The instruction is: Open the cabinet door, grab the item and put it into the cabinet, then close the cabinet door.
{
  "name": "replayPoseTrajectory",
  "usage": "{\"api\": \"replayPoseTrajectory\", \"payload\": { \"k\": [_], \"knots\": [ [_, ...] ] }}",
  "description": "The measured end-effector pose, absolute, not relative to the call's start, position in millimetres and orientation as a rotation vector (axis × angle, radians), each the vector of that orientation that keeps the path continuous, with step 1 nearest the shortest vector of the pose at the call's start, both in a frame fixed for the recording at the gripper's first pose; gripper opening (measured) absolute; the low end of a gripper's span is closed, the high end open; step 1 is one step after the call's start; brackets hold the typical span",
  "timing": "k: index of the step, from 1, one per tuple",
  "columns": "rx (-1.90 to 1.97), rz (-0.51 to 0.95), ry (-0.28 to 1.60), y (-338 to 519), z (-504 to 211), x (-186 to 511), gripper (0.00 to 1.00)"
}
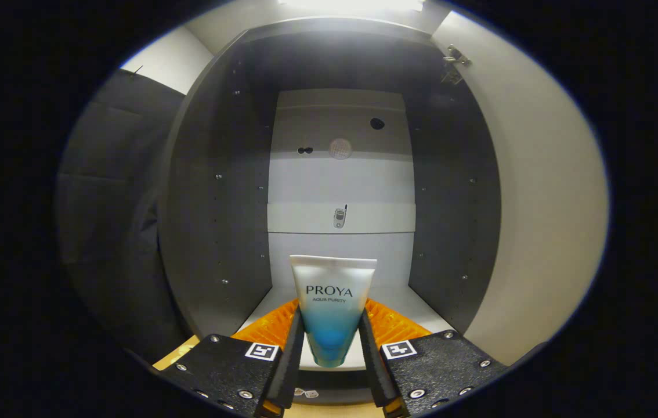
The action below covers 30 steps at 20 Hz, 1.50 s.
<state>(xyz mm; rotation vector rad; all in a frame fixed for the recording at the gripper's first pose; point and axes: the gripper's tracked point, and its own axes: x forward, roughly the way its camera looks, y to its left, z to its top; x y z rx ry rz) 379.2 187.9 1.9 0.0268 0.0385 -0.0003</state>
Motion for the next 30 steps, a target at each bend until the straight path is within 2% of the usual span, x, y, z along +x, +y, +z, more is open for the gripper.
{"api": "replayPoseTrajectory", "payload": {
  "k": [8, 15, 19, 25, 30],
  "knots": [
    [0.01, 0.0, 0.08, 191, -34, 436, 0.5],
    [0.042, -0.022, 0.14, 185, -61, 453, 0.51],
    [0.025, -0.024, 0.106, 185, -62, 455, 0.51],
    [0.049, -0.024, 0.059, 183, -45, 450, 0.57],
    [0.071, -0.069, 0.045, 169, -32, 433, 0.81]
  ]
}}
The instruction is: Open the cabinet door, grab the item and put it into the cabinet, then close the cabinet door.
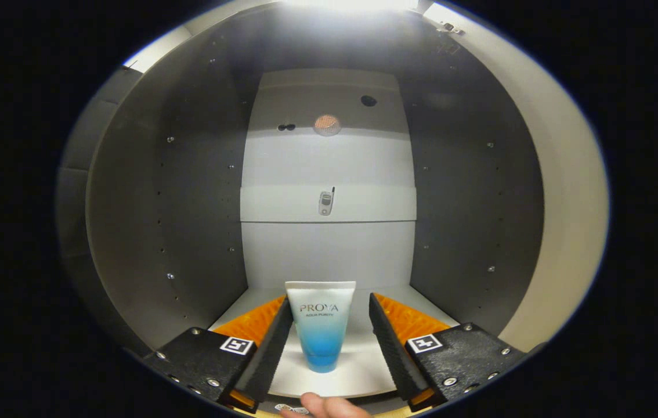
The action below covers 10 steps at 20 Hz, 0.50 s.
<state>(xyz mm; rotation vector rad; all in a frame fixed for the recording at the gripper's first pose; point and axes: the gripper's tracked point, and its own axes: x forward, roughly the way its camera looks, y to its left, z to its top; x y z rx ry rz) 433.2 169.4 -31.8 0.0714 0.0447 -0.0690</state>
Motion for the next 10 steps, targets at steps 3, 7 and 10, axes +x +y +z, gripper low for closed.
{"api": "replayPoseTrajectory", "payload": {
  "k": [3, 7, 10],
  "knots": [
    [0.085, -0.094, 0.04, 166, -23, 406, 0.88],
    [0.0, -0.027, -0.02, 186, 3, 355, 0.9],
    [-0.055, 0.028, -0.083, 207, 20, 307, 0.91]
  ]
}}
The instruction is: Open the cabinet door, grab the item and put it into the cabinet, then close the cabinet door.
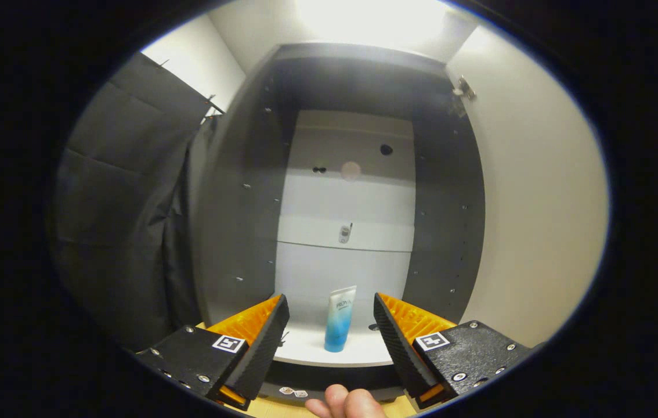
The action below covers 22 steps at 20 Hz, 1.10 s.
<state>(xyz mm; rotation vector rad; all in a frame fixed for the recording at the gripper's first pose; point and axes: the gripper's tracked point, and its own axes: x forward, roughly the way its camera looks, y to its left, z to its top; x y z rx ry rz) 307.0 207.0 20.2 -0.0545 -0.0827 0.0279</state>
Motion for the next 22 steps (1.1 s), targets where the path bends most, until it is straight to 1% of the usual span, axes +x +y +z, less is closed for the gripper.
{"api": "replayPoseTrajectory", "payload": {
  "k": [3, 7, 10, 13, 17, 22],
  "knots": [
    [-0.055, 0.085, -0.055, 226, 14, 259, 0.93],
    [-0.089, 0.191, 0.059, 251, -18, 195, 0.95],
    [-0.168, 0.239, 0.064, 258, -33, 146, 0.95],
    [-0.141, 0.254, 0.08, 252, -35, 102, 0.95],
    [-0.068, 0.276, 0.102, 236, -24, 64, 0.95],
    [-0.031, 0.317, 0.109, 182, -13, 22, 0.95]
  ]
}}
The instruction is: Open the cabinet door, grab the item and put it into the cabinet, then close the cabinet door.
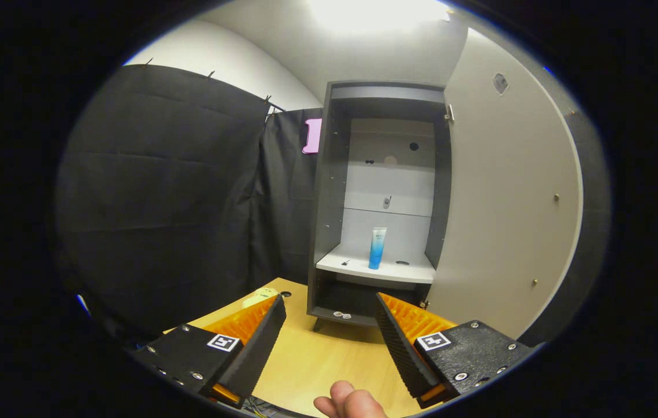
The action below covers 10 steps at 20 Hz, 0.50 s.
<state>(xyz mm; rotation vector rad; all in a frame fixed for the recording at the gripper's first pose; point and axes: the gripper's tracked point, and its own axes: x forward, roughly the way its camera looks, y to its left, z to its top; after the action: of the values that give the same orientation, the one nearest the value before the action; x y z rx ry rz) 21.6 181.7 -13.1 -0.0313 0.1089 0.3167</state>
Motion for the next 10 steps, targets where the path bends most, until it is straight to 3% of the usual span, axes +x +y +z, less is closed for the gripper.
{"api": "replayPoseTrajectory", "payload": {
  "k": [4, 10],
  "knots": [
    [0.011, 0.335, 0.153, 116, -15, -23, 0.95],
    [-0.006, 0.251, 0.134, 2, -21, -65, 0.95]
  ]
}}
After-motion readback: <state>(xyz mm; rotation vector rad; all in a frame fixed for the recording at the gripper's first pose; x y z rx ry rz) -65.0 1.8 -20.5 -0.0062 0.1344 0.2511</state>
